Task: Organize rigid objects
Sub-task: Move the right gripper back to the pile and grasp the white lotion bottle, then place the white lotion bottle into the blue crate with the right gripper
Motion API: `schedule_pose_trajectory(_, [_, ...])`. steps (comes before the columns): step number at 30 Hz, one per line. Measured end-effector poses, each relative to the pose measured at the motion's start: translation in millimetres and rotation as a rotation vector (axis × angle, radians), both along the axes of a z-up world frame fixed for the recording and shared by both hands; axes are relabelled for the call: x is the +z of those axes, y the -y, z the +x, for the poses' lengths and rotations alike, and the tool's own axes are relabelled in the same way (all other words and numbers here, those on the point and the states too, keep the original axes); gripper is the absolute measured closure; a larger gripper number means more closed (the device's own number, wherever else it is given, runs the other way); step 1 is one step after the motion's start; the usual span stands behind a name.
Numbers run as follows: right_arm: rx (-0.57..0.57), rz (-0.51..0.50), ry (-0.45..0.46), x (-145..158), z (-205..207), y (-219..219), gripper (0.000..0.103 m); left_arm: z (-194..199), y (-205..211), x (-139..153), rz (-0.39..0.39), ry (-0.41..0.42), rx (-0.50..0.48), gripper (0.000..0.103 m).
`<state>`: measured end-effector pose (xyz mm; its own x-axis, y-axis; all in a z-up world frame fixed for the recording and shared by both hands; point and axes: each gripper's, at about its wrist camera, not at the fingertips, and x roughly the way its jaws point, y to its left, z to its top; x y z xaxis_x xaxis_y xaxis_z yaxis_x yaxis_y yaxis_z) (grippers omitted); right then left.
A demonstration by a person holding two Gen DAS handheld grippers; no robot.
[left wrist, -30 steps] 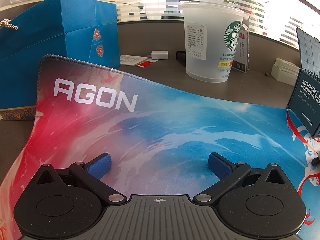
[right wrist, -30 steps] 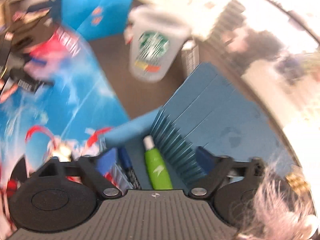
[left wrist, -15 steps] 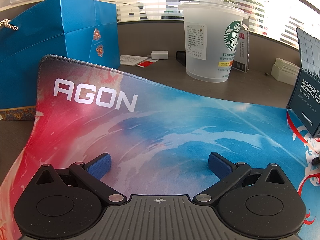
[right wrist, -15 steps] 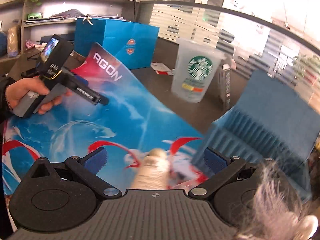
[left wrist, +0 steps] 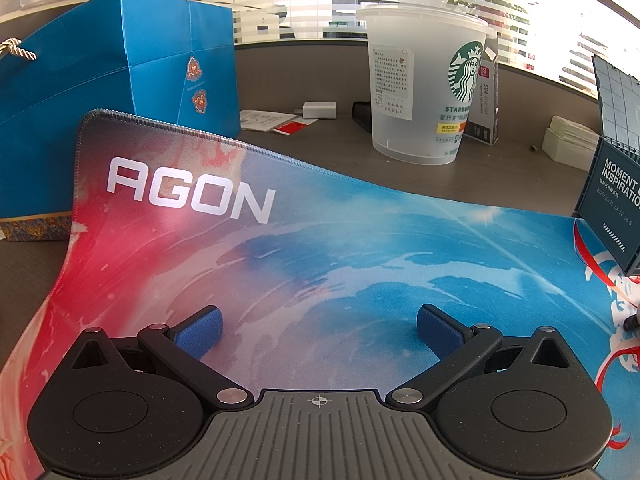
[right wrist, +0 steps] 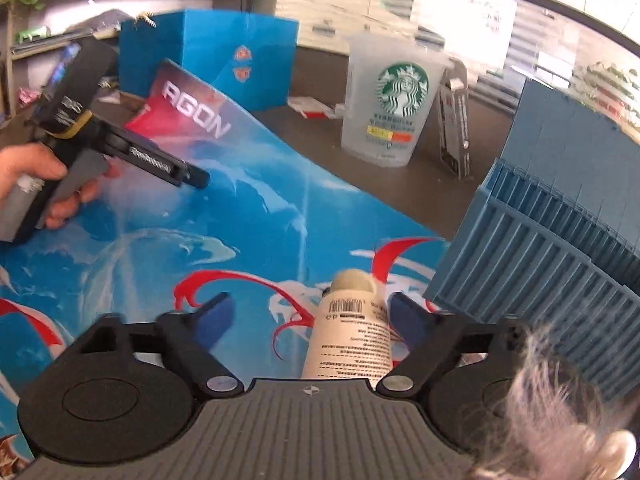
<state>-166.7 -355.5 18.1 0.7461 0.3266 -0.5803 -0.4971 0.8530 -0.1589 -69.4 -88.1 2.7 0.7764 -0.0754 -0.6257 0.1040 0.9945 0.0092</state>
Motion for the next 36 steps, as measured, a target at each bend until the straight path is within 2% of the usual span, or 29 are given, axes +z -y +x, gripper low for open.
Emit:
schedule_pose_trajectory(2, [-0.030, -0.031, -0.010, -4.2, 4.3, -2.1, 0.047, 0.0, 0.0, 0.0, 0.000, 0.000, 0.000, 0.000])
schedule_pose_trajectory(5, [-0.045, -0.035, -0.012, -6.7, 5.5, -0.9, 0.053, -0.1, 0.1, -0.1, 0.000, 0.000, 0.000, 0.000])
schedule_pose_trajectory(7, [-0.049, -0.048, -0.002, -6.4, 5.1, -0.6, 0.061, 0.0, 0.0, 0.1, 0.000, 0.000, 0.000, 0.000])
schedule_pose_trajectory(14, [-0.054, -0.031, 0.012, -0.7, 4.0, 3.0, 0.063, -0.1, 0.0, 0.2, 0.000, 0.000, 0.000, 0.000])
schedule_pose_trajectory(20, [-0.063, 0.042, 0.038, 19.0, 2.1, 9.9, 0.064, -0.1, 0.1, 0.2, 0.000, 0.000, 0.000, 0.000])
schedule_pose_trajectory(28, [-0.088, 0.251, 0.039, 47.5, 6.8, 32.1, 0.065, -0.2, 0.1, 0.4, 0.000, 0.000, 0.000, 0.000])
schedule_pose_trajectory(36, [-0.112, 0.387, 0.053, 72.9, 12.6, 54.3, 0.065, -0.3, 0.2, 0.4, 0.000, 0.000, 0.000, 0.000])
